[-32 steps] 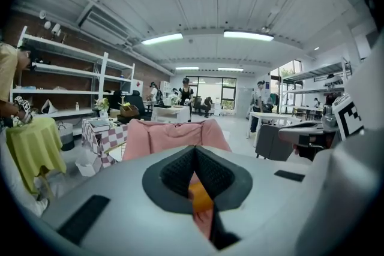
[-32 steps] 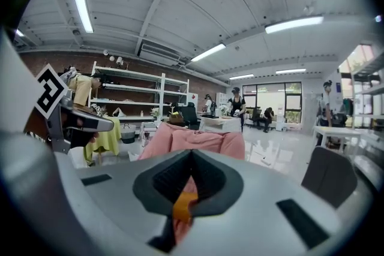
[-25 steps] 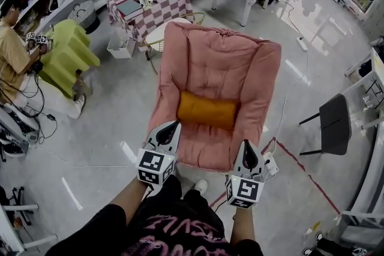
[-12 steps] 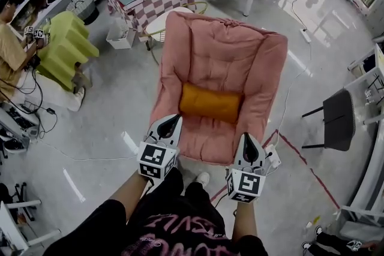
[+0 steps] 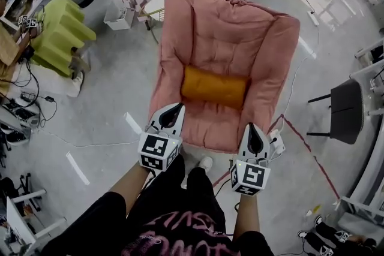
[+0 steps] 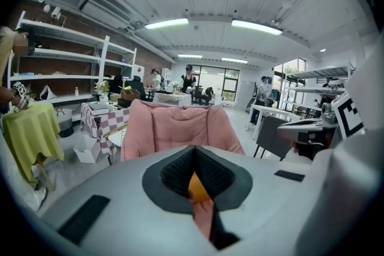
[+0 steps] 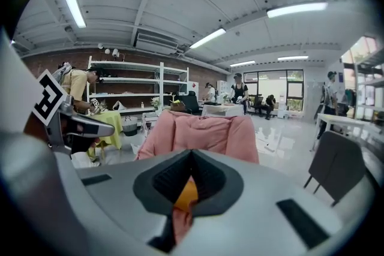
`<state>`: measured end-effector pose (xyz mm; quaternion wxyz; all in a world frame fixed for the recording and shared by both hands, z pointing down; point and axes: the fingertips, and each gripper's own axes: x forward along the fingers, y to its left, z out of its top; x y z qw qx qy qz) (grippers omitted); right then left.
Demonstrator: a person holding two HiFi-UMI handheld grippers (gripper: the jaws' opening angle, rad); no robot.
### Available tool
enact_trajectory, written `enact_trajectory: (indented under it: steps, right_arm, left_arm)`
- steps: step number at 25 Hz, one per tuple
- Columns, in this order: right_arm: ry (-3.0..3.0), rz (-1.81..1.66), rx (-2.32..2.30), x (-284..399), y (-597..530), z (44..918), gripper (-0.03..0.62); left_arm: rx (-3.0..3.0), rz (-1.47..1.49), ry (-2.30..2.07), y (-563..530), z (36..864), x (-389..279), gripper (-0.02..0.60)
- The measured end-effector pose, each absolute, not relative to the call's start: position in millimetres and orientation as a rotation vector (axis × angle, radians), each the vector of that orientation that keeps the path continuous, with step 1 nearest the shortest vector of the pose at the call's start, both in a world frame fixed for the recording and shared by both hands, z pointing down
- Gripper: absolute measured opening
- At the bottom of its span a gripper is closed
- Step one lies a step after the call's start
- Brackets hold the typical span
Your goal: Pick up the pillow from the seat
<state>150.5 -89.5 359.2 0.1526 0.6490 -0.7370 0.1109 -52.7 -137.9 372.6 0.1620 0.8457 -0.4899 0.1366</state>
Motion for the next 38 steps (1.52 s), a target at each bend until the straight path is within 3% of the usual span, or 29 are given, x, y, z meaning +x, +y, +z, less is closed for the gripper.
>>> enact_trajectory:
  steps: [38]
  right_arm:
    - [-1.989,0.541,1.712,142,-126,568,0.020]
  left_arm:
    - [2.189,0.562,-1.292,-172,593,-50,0.009]
